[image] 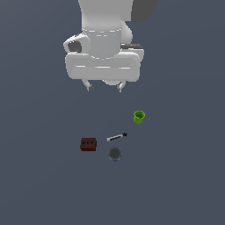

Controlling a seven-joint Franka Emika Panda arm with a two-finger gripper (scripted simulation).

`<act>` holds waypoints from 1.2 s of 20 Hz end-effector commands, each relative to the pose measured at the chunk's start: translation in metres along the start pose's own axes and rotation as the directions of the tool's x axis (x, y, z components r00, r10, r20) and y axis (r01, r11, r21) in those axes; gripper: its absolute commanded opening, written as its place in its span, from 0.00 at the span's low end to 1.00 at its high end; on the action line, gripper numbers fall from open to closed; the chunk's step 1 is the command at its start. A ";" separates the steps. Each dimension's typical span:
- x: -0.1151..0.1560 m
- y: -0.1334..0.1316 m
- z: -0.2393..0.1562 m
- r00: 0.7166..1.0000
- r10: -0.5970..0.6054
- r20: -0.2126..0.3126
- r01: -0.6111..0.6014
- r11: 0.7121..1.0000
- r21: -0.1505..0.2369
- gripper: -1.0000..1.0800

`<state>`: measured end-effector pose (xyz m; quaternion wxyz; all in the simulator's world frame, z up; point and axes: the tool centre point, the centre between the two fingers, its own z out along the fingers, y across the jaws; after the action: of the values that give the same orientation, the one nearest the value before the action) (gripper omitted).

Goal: Pick up a designated object from a clutter of objects.

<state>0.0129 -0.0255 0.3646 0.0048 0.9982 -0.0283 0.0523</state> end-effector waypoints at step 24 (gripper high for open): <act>0.017 -0.020 0.033 0.998 -0.055 0.019 0.054 0.998 0.024 0.96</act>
<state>0.0296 -0.0070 0.3414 -0.0062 0.9990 -0.0026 0.0446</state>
